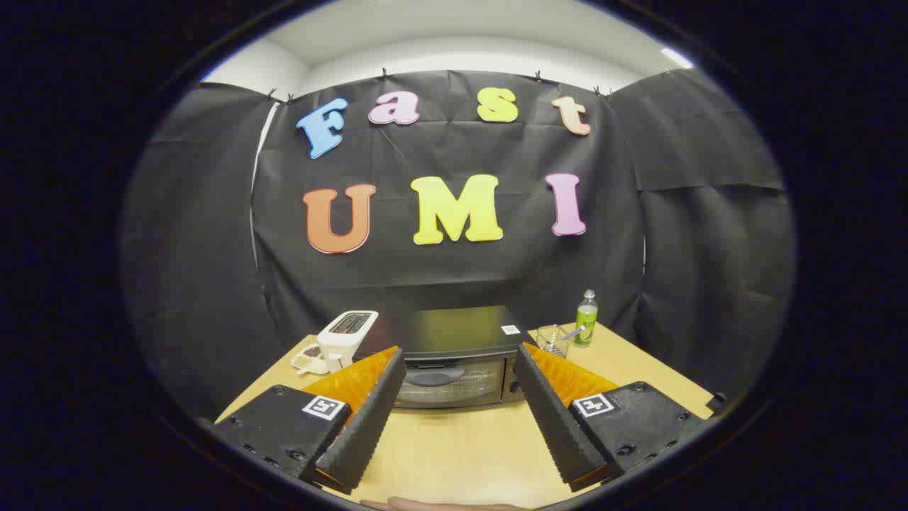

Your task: Open the toaster oven, put the food inside, and close the toaster oven door.

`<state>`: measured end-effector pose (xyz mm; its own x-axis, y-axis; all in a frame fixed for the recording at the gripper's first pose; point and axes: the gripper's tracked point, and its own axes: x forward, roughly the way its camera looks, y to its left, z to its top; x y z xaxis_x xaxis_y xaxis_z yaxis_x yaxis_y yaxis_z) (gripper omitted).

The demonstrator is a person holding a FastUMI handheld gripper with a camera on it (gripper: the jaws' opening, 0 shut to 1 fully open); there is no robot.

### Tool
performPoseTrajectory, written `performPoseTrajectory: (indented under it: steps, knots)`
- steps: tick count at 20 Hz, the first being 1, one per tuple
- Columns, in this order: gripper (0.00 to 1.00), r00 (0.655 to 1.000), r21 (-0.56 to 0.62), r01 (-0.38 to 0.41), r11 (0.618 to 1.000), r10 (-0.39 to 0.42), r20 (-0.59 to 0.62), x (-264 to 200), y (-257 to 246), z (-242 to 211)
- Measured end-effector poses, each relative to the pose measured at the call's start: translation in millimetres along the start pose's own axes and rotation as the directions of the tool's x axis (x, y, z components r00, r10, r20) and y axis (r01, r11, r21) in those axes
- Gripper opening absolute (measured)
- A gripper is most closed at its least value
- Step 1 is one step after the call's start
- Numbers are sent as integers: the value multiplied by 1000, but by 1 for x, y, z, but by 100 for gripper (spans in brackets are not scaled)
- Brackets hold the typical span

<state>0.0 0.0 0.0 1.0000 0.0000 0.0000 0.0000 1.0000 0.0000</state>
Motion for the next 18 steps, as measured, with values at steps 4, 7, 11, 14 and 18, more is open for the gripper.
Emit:
performPoseTrajectory:
  steps: [4, 7, 11, 14, 18]
  knots:
    - [100, 1000, -20, -2, 1000, 2, 27, -5, -1, 3]
    - [100, 999, 3, 25, 1000, -25, 20, -5, -18, 1]
    - [100, 999, 25, 51, 998, -51, 15, -5, -32, 0]
    - [100, 999, 21, 31, 999, -32, 21, -6, -29, -1]
    - [100, 999, 6, 30, 1000, -30, 23, -8, -28, -4]
